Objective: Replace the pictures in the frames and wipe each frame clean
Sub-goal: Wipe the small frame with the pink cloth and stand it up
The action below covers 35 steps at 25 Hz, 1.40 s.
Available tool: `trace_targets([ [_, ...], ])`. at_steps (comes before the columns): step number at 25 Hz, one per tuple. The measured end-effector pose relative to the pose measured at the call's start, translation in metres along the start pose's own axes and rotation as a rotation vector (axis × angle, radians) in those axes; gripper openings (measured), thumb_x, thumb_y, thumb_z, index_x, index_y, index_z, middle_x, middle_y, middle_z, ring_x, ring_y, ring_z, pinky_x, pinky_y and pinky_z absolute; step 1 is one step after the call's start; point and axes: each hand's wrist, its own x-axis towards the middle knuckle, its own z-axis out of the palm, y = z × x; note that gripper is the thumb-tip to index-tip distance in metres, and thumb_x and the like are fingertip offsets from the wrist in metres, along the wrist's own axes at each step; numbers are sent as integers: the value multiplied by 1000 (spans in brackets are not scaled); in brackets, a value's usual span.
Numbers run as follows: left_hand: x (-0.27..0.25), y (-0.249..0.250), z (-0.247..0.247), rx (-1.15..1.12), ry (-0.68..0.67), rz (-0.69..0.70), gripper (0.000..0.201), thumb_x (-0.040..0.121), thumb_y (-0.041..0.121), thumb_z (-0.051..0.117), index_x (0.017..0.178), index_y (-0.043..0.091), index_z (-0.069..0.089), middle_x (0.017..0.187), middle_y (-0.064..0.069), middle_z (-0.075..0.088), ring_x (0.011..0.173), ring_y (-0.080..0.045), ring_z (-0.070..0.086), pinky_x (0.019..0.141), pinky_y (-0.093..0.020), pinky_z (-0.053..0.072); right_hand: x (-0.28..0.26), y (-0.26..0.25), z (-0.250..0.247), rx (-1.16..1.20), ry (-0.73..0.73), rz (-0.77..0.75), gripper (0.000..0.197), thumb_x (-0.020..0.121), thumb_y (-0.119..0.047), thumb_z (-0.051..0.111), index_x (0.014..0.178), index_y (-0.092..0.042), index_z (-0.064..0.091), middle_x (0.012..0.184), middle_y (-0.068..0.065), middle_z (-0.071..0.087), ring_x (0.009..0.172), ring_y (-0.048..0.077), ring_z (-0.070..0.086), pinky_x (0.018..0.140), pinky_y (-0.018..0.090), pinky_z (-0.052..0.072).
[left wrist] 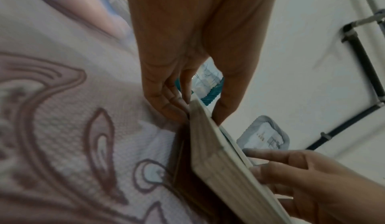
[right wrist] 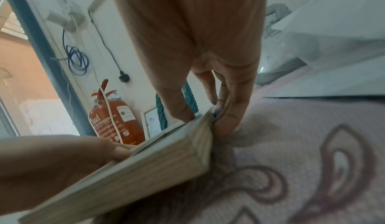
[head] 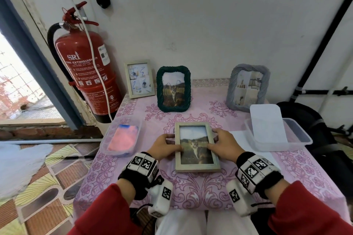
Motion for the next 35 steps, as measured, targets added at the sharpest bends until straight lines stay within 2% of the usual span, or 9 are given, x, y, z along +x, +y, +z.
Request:
trace_targets([
  [3,-6,13,3,-156,19,60,57,78,3,71,125,13,40,83,-4,55,72,-17,61,65,-28,55,-2,-11,-13,62,60,-28,50,75,-31,75,118,-12,59,91,4,63,76,15,56,70,26,43],
  [8,-13,43,11,-320,-32,159,46,86,9,64,122,19,38,87,-7,65,72,-12,65,60,-23,56,-10,-24,-39,167,159,-81,60,79,-23,69,133,-16,42,111,12,53,88,27,58,78,40,50],
  [12,-14,59,16,-342,-37,231,30,92,17,56,117,19,41,72,-1,65,55,-4,63,52,-20,53,-14,-25,-48,224,213,-145,56,82,-12,65,132,-18,40,110,6,52,74,13,52,57,11,43],
  [17,-15,68,18,-389,-87,252,23,94,17,53,115,21,44,73,3,67,59,-8,61,56,-23,51,-19,-22,-55,462,231,-143,52,82,-6,64,126,-25,42,90,-4,54,57,-2,51,50,8,40],
  [19,-15,71,18,-413,-106,244,22,94,17,53,113,23,46,76,1,62,61,-12,55,59,-25,47,-19,-21,-56,557,199,-136,51,84,-4,61,126,-25,41,80,2,55,53,0,50,55,15,42],
  [22,-15,75,18,-450,-114,255,20,94,17,52,112,24,48,72,1,60,59,-13,50,55,-24,45,-18,-21,-60,675,181,-126,44,89,-10,59,126,-23,40,85,25,58,75,20,58,71,34,48],
  [27,-13,83,22,-521,-125,291,18,94,14,51,109,24,49,73,-1,63,62,-16,47,58,-29,40,-9,-22,-71,749,181,-51,21,93,-29,54,113,-24,51,97,-1,64,85,6,63,68,20,52],
  [31,-6,90,27,-530,-152,319,17,94,13,50,106,25,51,79,3,64,66,-16,48,61,-30,38,3,-23,-78,865,145,-32,31,94,-28,52,121,-13,49,116,10,59,94,19,63,79,30,53],
  [35,7,105,27,-479,-171,387,19,95,12,49,106,28,50,76,13,67,71,-13,53,63,-31,41,16,-28,-89,971,171,-33,23,93,-24,54,114,-16,51,99,6,67,78,13,66,63,23,52],
])
